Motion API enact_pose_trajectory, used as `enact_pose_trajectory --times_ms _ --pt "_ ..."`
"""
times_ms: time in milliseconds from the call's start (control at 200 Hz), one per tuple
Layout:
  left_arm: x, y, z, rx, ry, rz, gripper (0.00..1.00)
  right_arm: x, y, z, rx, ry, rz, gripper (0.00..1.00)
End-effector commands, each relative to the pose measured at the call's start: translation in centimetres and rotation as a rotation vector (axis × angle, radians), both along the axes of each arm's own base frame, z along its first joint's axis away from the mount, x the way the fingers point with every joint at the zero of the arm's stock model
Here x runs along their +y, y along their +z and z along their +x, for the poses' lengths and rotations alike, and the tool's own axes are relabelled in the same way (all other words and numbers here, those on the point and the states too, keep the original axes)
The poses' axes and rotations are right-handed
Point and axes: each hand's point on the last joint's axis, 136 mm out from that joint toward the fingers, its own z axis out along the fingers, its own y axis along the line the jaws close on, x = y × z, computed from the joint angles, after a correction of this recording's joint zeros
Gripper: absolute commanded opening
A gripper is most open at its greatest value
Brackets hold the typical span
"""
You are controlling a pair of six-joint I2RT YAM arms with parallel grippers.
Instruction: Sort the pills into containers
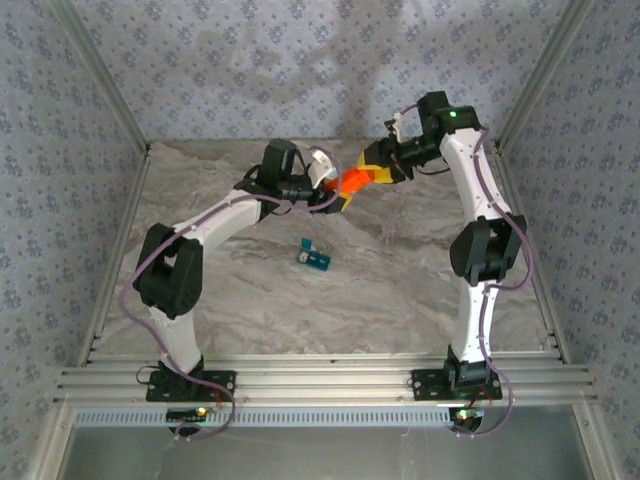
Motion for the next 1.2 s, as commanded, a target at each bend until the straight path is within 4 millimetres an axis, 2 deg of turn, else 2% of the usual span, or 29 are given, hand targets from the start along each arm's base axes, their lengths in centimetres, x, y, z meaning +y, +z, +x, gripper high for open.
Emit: enact_pose_trajectory --times_ms 0,270,710,964,1194 --pt "-0.4 4.7 -4.0 -0.06 -0.176 -0.054 0.0 -0.4 2.5 -1.0 -0.071 0.016 0.045 0.26" --pt "-0.2 5.3 -5.4 -0.058 -0.239 -0.049 0.0 -0.3 2.7 -2.3 -0.061 0.031 0.051 0.25" --pt "-0.3 6.1 -6.5 -0.06 -0.323 -0.041 0.0 2.0 1.9 -4.7 -0.023 0.11 0.047 0.22" --pt "-0.3 6.3 -6.3 -0.07 -0.333 -0.032 0.0 3.5 1.5 -6.0 -0.007 0.157 0.049 0.21" --pt "-0.3 6.2 -5.1 -0.074 -0.283 -0.03 0.0 4.3 2.3 -6.7 -0.016 0.184 0.076 0.21"
